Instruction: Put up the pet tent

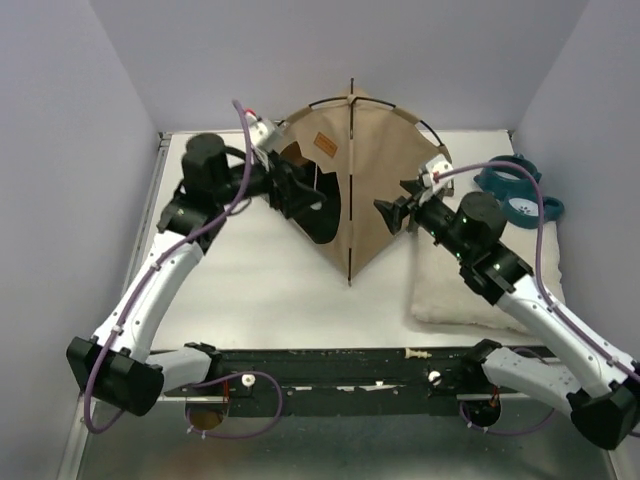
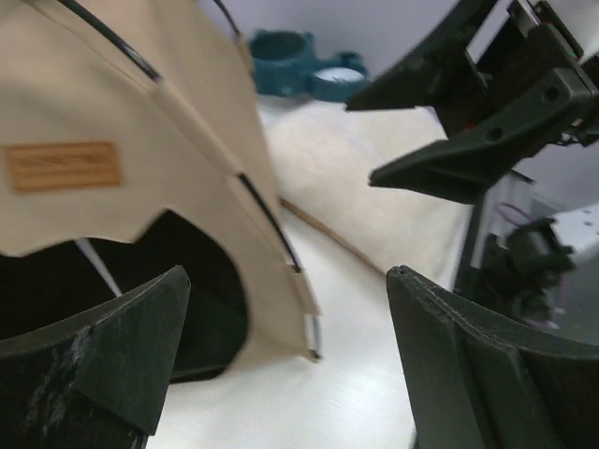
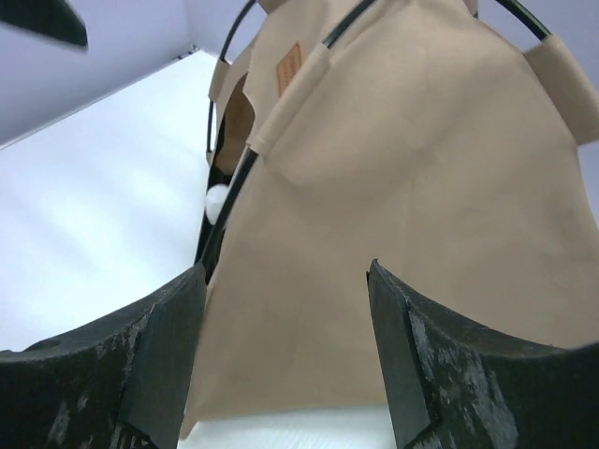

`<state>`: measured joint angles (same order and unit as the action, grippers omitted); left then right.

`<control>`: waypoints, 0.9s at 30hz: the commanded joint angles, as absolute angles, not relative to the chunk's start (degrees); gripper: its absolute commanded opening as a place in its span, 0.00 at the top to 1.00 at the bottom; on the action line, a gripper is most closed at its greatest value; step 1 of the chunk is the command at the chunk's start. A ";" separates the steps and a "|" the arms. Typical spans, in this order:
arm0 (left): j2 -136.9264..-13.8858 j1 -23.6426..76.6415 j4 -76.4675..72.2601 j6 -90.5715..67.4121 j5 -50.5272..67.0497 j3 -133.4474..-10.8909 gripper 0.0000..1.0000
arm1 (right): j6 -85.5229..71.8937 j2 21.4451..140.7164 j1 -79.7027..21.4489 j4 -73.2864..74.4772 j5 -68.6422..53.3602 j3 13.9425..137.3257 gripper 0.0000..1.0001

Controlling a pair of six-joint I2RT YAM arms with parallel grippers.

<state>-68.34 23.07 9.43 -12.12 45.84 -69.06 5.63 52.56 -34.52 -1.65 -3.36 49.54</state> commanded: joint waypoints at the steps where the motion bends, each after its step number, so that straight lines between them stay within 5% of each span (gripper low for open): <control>1: -75.65 13.99 14.24 -2.48 46.16 -79.51 0.01 | 3.51 60.62 -34.45 -4.39 -5.44 57.55 0.23; 6: -88.57 9.50 15.47 8.33 40.18 -92.00 0.02 | 3.96 74.15 -34.45 -6.15 -4.66 69.50 0.23; 13: -98.79 4.93 14.07 1.33 38.14 -103.62 0.02 | 2.12 86.21 -34.45 -4.40 1.30 83.83 0.23; 27: -84.57 0.53 2.28 -12.22 35.16 -92.73 0.02 | 0.18 97.12 -34.19 10.36 8.97 96.24 0.40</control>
<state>-92.03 1.30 6.26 -8.54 36.93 -95.33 1.43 95.15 -34.41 2.26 7.05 93.12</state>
